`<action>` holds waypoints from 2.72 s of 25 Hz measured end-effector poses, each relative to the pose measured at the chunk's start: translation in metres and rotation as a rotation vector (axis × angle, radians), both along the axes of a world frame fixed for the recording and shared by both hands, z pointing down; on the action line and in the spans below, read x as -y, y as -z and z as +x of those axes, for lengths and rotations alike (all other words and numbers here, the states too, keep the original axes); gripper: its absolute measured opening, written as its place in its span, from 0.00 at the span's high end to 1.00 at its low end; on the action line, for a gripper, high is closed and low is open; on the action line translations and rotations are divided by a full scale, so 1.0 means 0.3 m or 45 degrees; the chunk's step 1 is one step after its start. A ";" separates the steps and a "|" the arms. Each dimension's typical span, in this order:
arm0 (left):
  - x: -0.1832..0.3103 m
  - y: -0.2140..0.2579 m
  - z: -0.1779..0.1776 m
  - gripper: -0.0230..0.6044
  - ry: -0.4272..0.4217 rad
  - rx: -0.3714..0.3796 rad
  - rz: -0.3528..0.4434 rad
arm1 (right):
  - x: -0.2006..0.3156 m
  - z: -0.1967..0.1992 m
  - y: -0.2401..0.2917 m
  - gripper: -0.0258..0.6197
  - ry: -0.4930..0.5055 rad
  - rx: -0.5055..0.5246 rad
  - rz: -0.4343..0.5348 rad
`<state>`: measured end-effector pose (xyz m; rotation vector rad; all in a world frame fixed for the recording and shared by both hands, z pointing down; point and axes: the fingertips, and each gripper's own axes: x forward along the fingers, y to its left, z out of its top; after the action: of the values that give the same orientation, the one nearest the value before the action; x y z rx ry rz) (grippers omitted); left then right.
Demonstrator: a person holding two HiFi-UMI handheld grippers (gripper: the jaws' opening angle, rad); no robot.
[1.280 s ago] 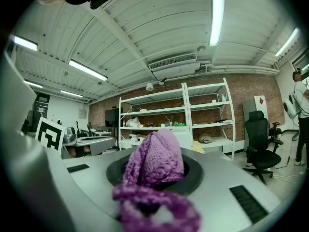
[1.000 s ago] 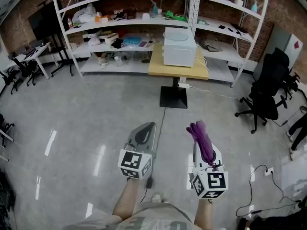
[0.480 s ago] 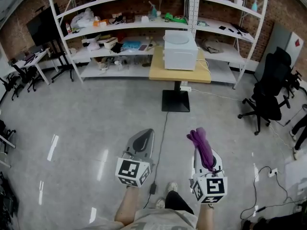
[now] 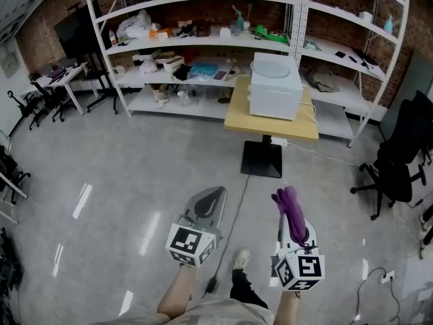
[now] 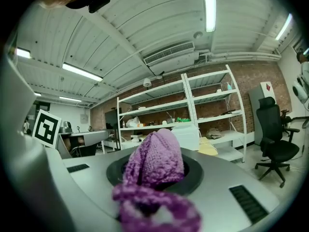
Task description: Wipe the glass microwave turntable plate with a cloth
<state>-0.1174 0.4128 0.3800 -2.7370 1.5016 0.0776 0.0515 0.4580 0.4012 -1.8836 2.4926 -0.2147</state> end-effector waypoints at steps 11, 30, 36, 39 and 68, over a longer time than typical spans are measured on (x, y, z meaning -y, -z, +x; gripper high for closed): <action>0.670 -0.024 0.144 0.96 0.049 0.001 -0.055 | 0.632 0.046 0.001 0.88 0.182 -0.114 -0.055; 1.585 -0.046 0.278 0.96 0.059 -0.079 -0.053 | 1.519 0.271 -0.033 0.88 0.101 -0.073 -0.081; 1.956 0.001 0.308 0.96 0.067 -0.088 -0.014 | 1.910 0.336 0.021 0.88 0.078 -0.104 -0.074; 2.087 0.051 0.330 0.96 0.056 -0.031 0.078 | 2.068 0.360 0.047 0.88 0.065 -0.092 -0.051; 2.527 0.004 0.250 0.96 0.186 0.013 -0.013 | 2.650 0.351 0.131 0.88 0.283 -0.078 -0.006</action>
<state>-0.0424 -0.3454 0.3787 -2.6214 1.6977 0.0535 0.1567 -0.3369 0.3619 -1.6357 2.7433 -0.1664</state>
